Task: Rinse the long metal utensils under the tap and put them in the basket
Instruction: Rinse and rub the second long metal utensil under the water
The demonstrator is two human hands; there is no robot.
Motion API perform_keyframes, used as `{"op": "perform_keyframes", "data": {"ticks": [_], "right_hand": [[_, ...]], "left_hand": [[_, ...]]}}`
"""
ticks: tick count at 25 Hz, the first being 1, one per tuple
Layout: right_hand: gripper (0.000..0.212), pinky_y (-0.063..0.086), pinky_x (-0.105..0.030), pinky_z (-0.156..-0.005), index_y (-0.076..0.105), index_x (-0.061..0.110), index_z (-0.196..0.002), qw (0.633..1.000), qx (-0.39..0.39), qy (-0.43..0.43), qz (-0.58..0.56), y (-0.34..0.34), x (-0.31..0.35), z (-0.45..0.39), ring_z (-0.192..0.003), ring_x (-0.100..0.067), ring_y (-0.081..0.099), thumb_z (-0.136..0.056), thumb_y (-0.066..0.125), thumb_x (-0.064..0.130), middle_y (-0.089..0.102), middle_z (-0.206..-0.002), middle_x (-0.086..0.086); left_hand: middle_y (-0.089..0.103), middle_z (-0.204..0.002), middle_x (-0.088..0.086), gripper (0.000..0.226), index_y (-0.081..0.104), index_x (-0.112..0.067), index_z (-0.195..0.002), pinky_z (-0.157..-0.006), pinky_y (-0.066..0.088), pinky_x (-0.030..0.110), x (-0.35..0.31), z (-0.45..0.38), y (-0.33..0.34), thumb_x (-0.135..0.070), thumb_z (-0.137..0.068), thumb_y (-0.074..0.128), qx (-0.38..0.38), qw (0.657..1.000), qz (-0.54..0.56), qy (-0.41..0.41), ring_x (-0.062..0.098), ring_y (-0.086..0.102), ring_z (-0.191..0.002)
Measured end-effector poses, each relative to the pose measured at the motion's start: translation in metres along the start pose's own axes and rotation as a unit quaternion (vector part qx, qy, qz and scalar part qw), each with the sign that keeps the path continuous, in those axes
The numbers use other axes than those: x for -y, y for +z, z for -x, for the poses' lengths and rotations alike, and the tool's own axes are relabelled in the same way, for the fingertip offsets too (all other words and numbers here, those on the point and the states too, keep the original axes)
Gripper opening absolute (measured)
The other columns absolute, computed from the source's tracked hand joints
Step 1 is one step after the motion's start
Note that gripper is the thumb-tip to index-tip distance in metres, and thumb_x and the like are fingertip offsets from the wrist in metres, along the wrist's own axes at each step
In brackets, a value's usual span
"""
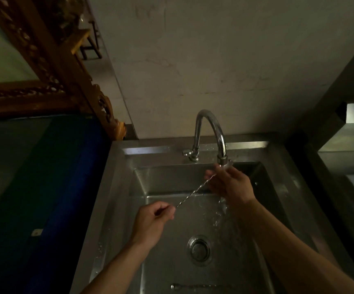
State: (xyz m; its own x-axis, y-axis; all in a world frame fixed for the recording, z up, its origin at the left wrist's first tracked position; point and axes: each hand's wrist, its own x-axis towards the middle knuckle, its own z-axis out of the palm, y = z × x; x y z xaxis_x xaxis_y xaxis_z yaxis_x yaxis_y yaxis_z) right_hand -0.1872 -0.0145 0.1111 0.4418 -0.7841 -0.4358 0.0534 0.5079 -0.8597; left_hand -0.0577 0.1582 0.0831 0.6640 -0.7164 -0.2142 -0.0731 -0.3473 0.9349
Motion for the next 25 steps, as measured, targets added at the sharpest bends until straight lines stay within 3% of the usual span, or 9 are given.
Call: {"op": "perform_keyframes", "data": {"ticks": [6,11,14,18,20,25], "right_hand": [[0.009,0.057,-0.036,-0.082,0.068,0.010,-0.096,0.998,-0.008,-0.023,0.050,-0.016,0.018,-0.006,-0.096,-0.025,0.070,-0.087,0.064,0.012,0.072,-0.102,-0.013],[0.011,0.059,-0.033,-0.079,0.068,0.008,-0.096,0.994,0.004,-0.042,0.105,-0.025,0.021,-0.010,-0.089,-0.026,0.071,-0.085,0.068,0.008,0.073,-0.096,-0.016],[0.010,0.059,-0.026,-0.070,0.068,0.007,-0.097,0.991,0.002,-0.058,0.119,-0.032,0.027,-0.012,-0.080,-0.018,0.072,-0.087,0.066,0.008,0.074,-0.092,-0.012],[0.007,0.058,-0.039,-0.079,0.069,0.011,-0.093,0.994,-0.039,-0.072,0.074,-0.044,0.050,-0.025,-0.088,-0.027,0.073,-0.089,0.064,0.009,0.075,-0.095,-0.014],[0.005,0.057,-0.039,-0.077,0.068,0.011,-0.092,0.995,-0.050,-0.081,0.041,-0.047,0.058,-0.028,-0.086,-0.026,0.073,-0.088,0.064,0.009,0.075,-0.093,-0.014],[0.008,0.057,-0.038,-0.079,0.067,0.016,-0.096,0.993,-0.060,-0.084,0.053,-0.050,0.054,-0.030,-0.090,-0.023,0.073,-0.090,0.063,0.016,0.076,-0.092,-0.004]], "left_hand": [[0.066,-0.066,-0.003,0.010,0.071,-0.013,-0.074,-0.063,0.043,0.008,-0.013,-0.026,0.049,-0.012,-0.083,0.067,0.008,0.998,0.057,-0.039,0.001,0.057,-0.063],[0.068,-0.073,-0.004,0.007,0.071,-0.018,-0.079,-0.064,0.044,0.005,-0.033,-0.043,0.086,-0.013,-0.084,0.067,0.028,0.994,0.104,-0.037,0.001,0.059,-0.068],[0.069,-0.072,-0.008,0.006,0.071,-0.016,-0.084,-0.063,0.044,0.006,-0.048,-0.051,0.105,-0.013,-0.084,0.066,0.048,0.989,0.133,-0.035,-0.006,0.060,-0.064],[0.073,-0.080,-0.002,0.008,0.073,-0.016,-0.088,-0.072,0.047,0.016,-0.056,-0.067,0.117,-0.020,-0.084,0.068,0.072,0.986,0.145,-0.035,0.003,0.064,-0.073],[0.072,-0.079,0.000,0.005,0.072,-0.017,-0.084,-0.074,0.047,0.019,-0.056,-0.072,0.116,-0.018,-0.084,0.067,0.079,0.985,0.145,-0.043,0.007,0.064,-0.075],[0.068,-0.064,-0.002,0.016,0.071,-0.008,-0.078,-0.060,0.046,0.013,-0.054,-0.075,0.106,-0.024,-0.080,0.071,0.083,0.988,0.119,-0.058,0.002,0.059,-0.060]]}}
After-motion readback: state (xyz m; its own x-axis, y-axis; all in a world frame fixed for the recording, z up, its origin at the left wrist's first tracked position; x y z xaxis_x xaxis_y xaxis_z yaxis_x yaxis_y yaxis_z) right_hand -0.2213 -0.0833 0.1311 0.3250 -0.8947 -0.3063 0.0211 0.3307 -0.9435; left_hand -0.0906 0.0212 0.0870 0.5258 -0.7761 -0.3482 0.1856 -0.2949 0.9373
